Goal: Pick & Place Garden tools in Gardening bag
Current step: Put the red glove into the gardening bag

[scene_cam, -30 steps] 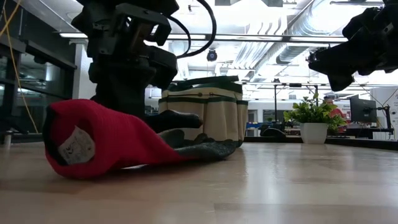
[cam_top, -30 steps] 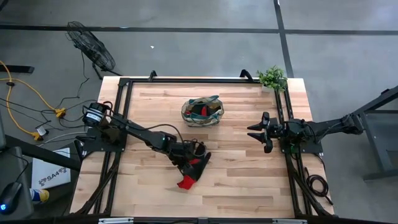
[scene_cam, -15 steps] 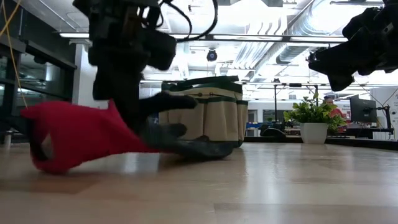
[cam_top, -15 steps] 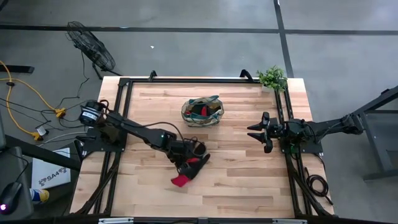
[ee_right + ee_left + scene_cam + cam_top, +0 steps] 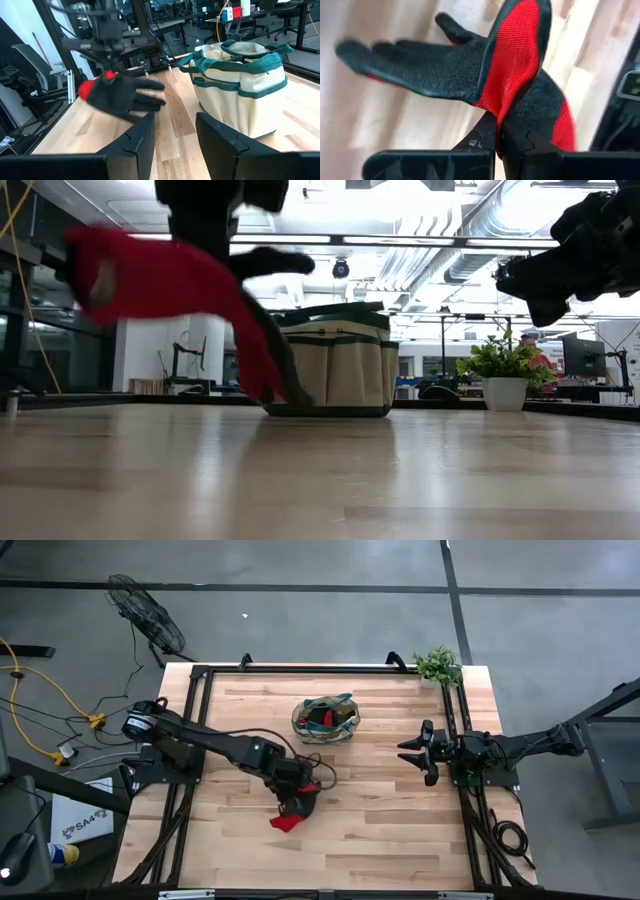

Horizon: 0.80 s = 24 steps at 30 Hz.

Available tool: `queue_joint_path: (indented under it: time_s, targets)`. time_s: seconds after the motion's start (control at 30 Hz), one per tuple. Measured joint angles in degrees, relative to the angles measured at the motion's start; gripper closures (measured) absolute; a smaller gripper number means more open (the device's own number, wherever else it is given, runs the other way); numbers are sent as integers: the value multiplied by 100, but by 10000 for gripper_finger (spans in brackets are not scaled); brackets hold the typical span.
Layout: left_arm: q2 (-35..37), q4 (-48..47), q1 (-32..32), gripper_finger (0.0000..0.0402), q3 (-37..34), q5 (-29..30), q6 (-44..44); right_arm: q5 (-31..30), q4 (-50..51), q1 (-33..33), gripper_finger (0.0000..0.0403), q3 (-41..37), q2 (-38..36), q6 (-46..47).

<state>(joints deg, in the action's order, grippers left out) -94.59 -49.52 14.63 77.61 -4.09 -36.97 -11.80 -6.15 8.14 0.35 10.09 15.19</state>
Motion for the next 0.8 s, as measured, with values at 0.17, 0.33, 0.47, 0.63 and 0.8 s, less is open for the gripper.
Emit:
queue_joint_path:
  time_s: [0.17, 0.33, 0.47, 0.63, 0.8]
  targets:
    - [-1, -1303, 0, 401, 810, 656, 503, 1, 0, 0, 268, 1, 0, -1]
    - [-2, -1965, 0, 401, 1284, 1032, 913, 1, 0, 0, 268, 0, 0, -1]
    - [-7, -2306, 1, 402, 1544, 1476, 1214, 1, 0, -2, 268, 1, 0, -1]
    - [-7, -2683, -2, 401, 1775, 2004, 1580, 1, 0, 0, 268, 0, 0, 0]
    - [-9, -2878, -2, 401, 1913, 2327, 1788, -1, 0, 0, 268, -1, 0, 1]
